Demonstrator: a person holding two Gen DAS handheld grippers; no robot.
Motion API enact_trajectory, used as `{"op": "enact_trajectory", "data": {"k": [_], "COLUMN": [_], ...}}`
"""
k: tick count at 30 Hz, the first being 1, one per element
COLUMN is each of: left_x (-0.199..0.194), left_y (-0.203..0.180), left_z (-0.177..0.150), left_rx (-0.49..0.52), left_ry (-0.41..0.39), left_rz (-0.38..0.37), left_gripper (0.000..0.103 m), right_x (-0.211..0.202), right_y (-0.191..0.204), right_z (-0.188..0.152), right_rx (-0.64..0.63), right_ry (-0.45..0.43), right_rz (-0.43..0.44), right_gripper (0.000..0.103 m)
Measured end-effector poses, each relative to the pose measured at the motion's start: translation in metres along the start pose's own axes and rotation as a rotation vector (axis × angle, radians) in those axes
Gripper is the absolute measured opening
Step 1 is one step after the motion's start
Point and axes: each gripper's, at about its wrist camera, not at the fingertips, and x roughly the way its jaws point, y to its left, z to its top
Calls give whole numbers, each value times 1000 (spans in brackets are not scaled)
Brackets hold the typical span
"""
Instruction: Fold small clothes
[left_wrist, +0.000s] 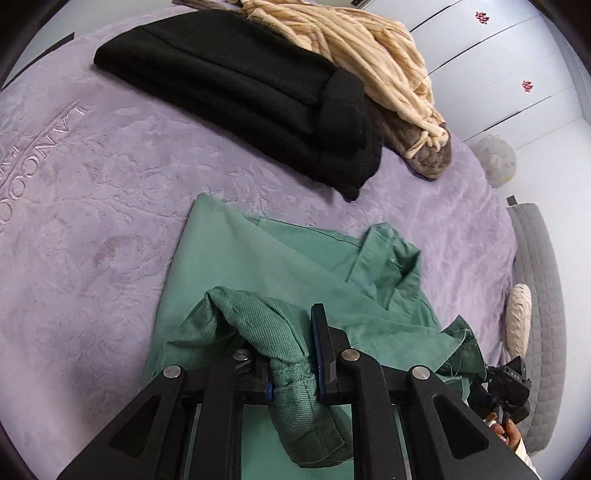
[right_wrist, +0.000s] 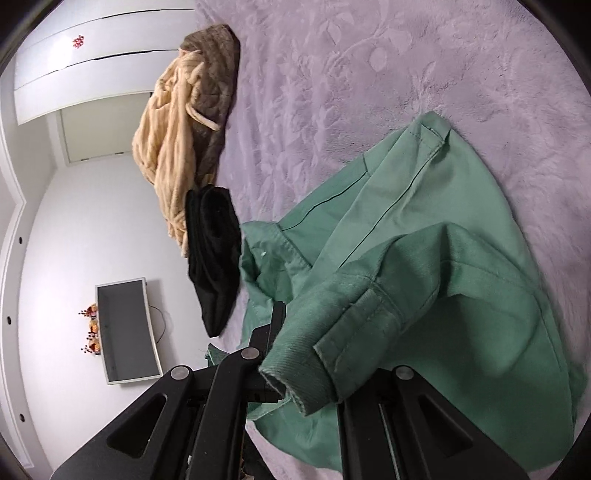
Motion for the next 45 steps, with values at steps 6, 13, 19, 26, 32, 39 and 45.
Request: {"op": "enact_trajectory", "data": {"k": [6,13,19,26,32,39,45], "left_x": [37,-26,-42,41,89,61,42], "left_y": [15,-11,-35,-88,-81,-32,-14], "left_z": [8,6,7,-29,-32,7,41], "left_rx": [-57,117,235,373,464,331,275], "left_ry": [45,-128,-146,-55,-113,-158,-176], "left_rz": [75,206,261,269,500,560,540], "left_gripper": [21,99,99,99,99,99,99], "right_x": [15,-33,-5,73,61,-14,-15], "right_y": [-8,34,78,79,44,31,42], "right_z": [14,11,-25,-48,-9,19,20], "right_rx": [42,-138,-506,-660,-687,-580,-623], "right_ry": [3,-80,29,100,11,-136,-180], "right_rz": [15,-46,-279,-440,-639,-574,-628], "right_gripper": [25,72,42,35,0,10,64]}}
